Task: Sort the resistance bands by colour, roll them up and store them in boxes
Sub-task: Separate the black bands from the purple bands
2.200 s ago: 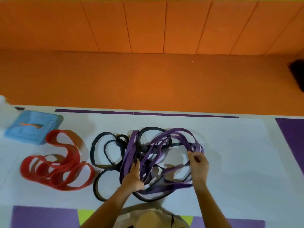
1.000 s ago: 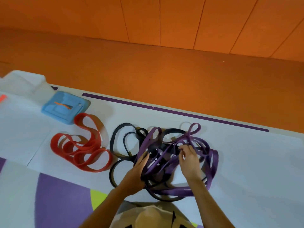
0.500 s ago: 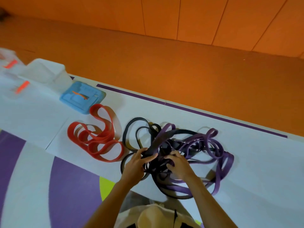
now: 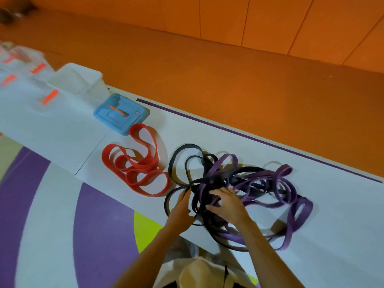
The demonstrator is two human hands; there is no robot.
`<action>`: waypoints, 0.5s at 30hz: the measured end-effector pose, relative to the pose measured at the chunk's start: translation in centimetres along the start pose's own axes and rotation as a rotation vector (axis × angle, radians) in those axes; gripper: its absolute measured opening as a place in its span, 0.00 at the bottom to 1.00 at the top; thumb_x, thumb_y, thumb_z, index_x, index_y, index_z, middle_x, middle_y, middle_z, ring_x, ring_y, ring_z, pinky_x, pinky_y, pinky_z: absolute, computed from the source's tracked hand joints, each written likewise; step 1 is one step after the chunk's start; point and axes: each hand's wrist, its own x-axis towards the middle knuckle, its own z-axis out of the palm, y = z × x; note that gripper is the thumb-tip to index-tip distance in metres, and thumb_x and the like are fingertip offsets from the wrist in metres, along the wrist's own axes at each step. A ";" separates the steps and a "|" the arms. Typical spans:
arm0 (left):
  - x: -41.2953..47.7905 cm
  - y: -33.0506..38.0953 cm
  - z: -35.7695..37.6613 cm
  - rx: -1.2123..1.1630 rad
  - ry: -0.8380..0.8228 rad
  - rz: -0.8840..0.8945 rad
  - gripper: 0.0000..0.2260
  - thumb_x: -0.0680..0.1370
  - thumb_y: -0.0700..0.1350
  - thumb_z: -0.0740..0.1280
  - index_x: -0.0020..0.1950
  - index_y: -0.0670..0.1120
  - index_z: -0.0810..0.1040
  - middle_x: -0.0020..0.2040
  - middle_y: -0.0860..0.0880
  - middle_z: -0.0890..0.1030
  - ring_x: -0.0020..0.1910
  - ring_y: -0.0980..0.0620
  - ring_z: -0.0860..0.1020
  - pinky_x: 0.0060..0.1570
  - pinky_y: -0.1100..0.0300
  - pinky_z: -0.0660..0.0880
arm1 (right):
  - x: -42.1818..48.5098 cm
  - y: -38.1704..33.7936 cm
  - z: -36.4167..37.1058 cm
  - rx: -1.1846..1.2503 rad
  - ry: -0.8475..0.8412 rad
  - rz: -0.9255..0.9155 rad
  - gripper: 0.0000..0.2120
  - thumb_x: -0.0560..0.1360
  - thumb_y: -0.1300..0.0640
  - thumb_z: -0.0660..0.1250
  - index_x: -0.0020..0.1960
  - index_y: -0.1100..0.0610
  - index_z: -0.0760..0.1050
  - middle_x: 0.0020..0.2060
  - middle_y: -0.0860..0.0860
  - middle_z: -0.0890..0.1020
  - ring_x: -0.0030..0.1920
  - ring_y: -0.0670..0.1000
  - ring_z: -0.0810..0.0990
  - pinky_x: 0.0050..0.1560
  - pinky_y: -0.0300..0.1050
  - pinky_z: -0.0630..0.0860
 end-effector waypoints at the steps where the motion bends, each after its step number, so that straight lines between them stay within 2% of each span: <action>1: -0.1 0.0 0.0 -0.013 0.006 -0.009 0.49 0.76 0.37 0.76 0.84 0.59 0.47 0.85 0.49 0.55 0.73 0.46 0.73 0.55 0.66 0.79 | 0.0 -0.5 0.9 -0.122 -0.102 0.020 0.28 0.76 0.38 0.72 0.72 0.48 0.75 0.66 0.49 0.75 0.69 0.54 0.70 0.71 0.53 0.71; 2: -0.1 0.0 -0.1 -0.030 0.015 -0.019 0.49 0.75 0.35 0.75 0.85 0.58 0.49 0.84 0.49 0.56 0.69 0.46 0.75 0.52 0.66 0.80 | 0.0 -0.9 1.8 -0.245 -0.150 0.028 0.29 0.76 0.38 0.70 0.73 0.47 0.73 0.70 0.50 0.71 0.71 0.56 0.67 0.73 0.55 0.68; 4: 0.1 0.0 -0.1 -0.081 0.030 -0.045 0.48 0.74 0.32 0.75 0.85 0.56 0.53 0.83 0.48 0.58 0.57 0.48 0.80 0.48 0.63 0.82 | -0.1 -1.1 2.9 -0.398 -0.134 0.007 0.23 0.78 0.42 0.69 0.71 0.48 0.75 0.72 0.53 0.68 0.73 0.58 0.64 0.74 0.58 0.67; 7: 0.7 0.5 -0.3 -0.161 0.069 -0.086 0.46 0.73 0.28 0.74 0.84 0.53 0.58 0.82 0.46 0.61 0.44 0.56 0.80 0.47 0.56 0.85 | -0.3 -0.4 3.0 -0.430 -0.082 -0.043 0.17 0.77 0.49 0.68 0.65 0.50 0.80 0.69 0.51 0.71 0.70 0.57 0.68 0.70 0.54 0.70; 9: 1.2 0.9 -0.5 -0.204 0.095 -0.089 0.45 0.72 0.27 0.73 0.84 0.49 0.59 0.81 0.43 0.63 0.44 0.56 0.80 0.46 0.59 0.84 | -0.9 0.3 2.4 -0.270 -0.030 -0.058 0.13 0.75 0.50 0.69 0.57 0.52 0.80 0.62 0.48 0.75 0.63 0.54 0.73 0.61 0.48 0.72; 11: 1.8 1.3 -0.7 -0.232 0.118 -0.074 0.45 0.72 0.25 0.72 0.84 0.46 0.59 0.80 0.41 0.64 0.45 0.53 0.81 0.42 0.65 0.82 | -2.0 1.0 1.1 0.042 0.041 -0.018 0.07 0.74 0.53 0.70 0.49 0.53 0.75 0.47 0.46 0.77 0.48 0.49 0.74 0.47 0.46 0.72; 13: 2.3 1.7 -1.1 -0.215 0.137 -0.055 0.45 0.72 0.25 0.71 0.84 0.46 0.59 0.79 0.42 0.64 0.47 0.51 0.81 0.40 0.67 0.80 | -3.2 1.9 -0.8 0.371 0.141 0.065 0.05 0.75 0.56 0.70 0.47 0.49 0.74 0.35 0.44 0.76 0.35 0.44 0.72 0.39 0.43 0.70; 15: 2.7 2.1 -1.2 -0.188 0.135 -0.044 0.45 0.72 0.26 0.72 0.85 0.45 0.57 0.80 0.41 0.62 0.60 0.39 0.81 0.48 0.62 0.83 | -4.2 2.8 -2.9 0.622 0.311 0.165 0.08 0.78 0.58 0.68 0.51 0.45 0.77 0.34 0.43 0.78 0.32 0.42 0.73 0.38 0.39 0.71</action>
